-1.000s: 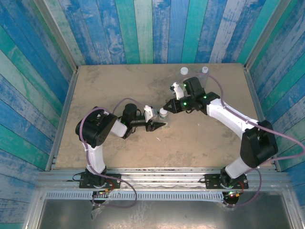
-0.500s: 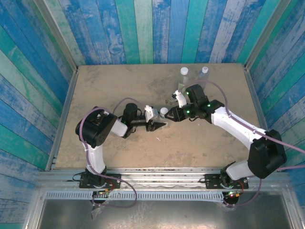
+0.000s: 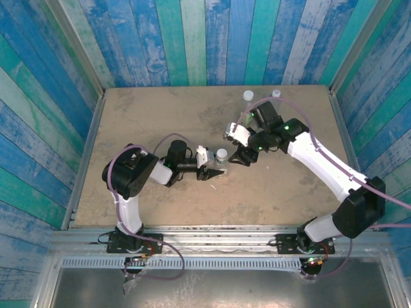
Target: Screw on the bottle caps
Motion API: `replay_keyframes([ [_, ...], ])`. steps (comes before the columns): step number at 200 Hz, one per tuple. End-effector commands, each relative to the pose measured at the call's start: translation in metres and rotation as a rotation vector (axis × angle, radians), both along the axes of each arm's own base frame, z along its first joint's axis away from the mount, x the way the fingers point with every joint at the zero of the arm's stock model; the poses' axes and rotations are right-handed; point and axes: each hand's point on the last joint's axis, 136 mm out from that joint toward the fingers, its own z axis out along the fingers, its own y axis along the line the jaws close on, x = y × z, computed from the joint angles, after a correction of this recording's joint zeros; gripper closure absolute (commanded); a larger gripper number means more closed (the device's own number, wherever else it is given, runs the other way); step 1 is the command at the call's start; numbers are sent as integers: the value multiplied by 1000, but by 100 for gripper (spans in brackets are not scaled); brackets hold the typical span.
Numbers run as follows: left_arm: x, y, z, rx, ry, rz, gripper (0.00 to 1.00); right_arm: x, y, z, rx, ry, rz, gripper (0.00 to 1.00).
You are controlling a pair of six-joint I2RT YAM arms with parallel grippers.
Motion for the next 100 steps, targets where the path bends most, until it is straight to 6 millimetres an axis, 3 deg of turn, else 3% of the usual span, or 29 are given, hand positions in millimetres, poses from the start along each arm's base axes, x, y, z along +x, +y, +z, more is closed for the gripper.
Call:
replay_keyframes([
  [1, -16, 2, -23, 60, 113, -28, 39, -7, -2, -15, -94, -2, 154, 28],
  [25, -15, 2, -22, 58, 118, -24, 39, 0, 7, -18, -111, 36, 180, 34],
  [41, -15, 2, -23, 58, 118, -26, 46, 3, 12, -20, -116, 45, 194, 39],
  [73, -14, 3, -26, 64, 118, -13, 46, 8, 19, -23, -129, 38, 215, 41],
  [100, -14, 2, -27, 67, 123, -18, 46, 1, 32, -23, -117, 42, 260, 44],
])
